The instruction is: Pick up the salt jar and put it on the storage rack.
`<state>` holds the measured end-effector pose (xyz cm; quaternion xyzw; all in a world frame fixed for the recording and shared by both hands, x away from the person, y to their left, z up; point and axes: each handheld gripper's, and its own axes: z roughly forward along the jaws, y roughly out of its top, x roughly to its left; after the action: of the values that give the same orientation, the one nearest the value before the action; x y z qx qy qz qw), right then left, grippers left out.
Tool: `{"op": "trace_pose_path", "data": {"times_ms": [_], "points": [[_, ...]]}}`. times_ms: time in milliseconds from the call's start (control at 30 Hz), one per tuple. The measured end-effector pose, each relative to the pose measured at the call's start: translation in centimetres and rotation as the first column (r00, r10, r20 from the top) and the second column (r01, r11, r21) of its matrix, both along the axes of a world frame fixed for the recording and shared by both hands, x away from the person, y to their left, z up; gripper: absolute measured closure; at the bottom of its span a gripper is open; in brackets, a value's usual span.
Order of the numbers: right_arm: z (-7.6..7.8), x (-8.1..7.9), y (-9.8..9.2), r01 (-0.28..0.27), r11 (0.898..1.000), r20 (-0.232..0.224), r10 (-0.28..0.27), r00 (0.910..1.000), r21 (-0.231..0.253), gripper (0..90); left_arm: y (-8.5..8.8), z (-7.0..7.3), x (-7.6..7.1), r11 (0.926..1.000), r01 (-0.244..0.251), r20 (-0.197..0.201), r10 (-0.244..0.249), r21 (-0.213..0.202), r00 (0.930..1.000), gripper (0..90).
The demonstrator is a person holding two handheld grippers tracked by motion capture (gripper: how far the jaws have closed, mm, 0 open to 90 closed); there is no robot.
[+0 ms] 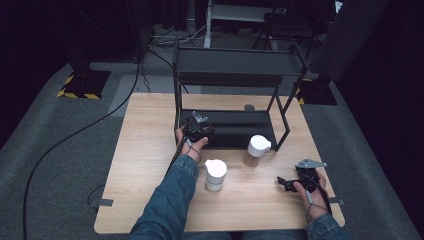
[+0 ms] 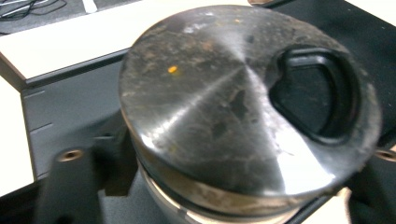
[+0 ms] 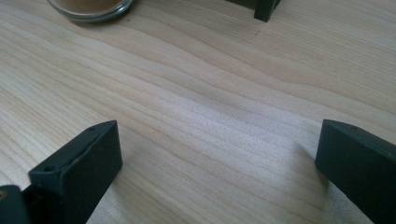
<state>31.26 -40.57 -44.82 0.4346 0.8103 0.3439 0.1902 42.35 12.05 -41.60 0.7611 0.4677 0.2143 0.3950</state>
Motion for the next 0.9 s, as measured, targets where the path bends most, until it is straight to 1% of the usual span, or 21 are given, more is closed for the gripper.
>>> {"op": "trace_pose_path", "data": {"times_ms": [33, 100, 200, 367, 400, 567, 733, 900], "points": [[0.0, 0.0, 0.0, 0.000, 1.000, 0.000, 0.000, 1.0000, 0.000, 0.4, 0.0, 0.0, 0.0, 1.0000, 0.000, -0.003, 0.000, -0.002, 1.0000, 19.3], [0.0, 0.0, 0.0, -0.001, 1.000, 0.000, 0.001, 1.0000, 0.000, 0.4, -0.1, 0.2, 0.0, 1.0000, -0.006, -0.007, 0.006, 0.006, 1.0000, 17.6], [0.0, 0.0, 0.0, 0.000, 1.000, 0.000, 0.000, 1.0000, 0.000, 0.3, 0.0, 0.2, -0.1, 0.9999, -0.011, 0.001, 0.011, -0.013, 0.9999, 13.8], [0.0, 0.0, 0.0, -0.001, 1.000, 0.000, 0.001, 1.0000, 0.000, 0.4, 0.3, 0.5, -0.5, 0.9996, 0.005, 0.043, -0.004, -0.029, 0.9991, 13.2], [0.0, 0.0, 0.0, -0.001, 1.000, 0.000, 0.001, 1.0000, 0.000, 0.3, 0.3, 0.6, -0.7, 0.9993, 0.001, 0.050, 0.001, -0.037, 0.9988, 13.0], [0.0, 0.0, 0.0, -0.001, 1.000, 0.000, 0.001, 1.0000, 0.000, 0.3, 0.8, 0.9, -1.2, 0.9978, 0.017, 0.096, -0.010, -0.064, 0.9953, 12.8], [0.0, 0.0, 0.0, 0.000, 1.000, 0.000, 0.000, 1.0000, 0.000, 0.3, 1.2, 1.4, -1.8, 0.9966, 0.017, 0.126, -0.007, -0.080, 0.9920, 12.7], [0.0, 0.0, 0.0, -0.001, 1.000, 0.000, 0.001, 1.0000, 0.000, 0.3, 1.4, 2.1, -2.6, 0.9956, 0.022, 0.144, -0.009, -0.091, 0.9895, 11.8]]}}
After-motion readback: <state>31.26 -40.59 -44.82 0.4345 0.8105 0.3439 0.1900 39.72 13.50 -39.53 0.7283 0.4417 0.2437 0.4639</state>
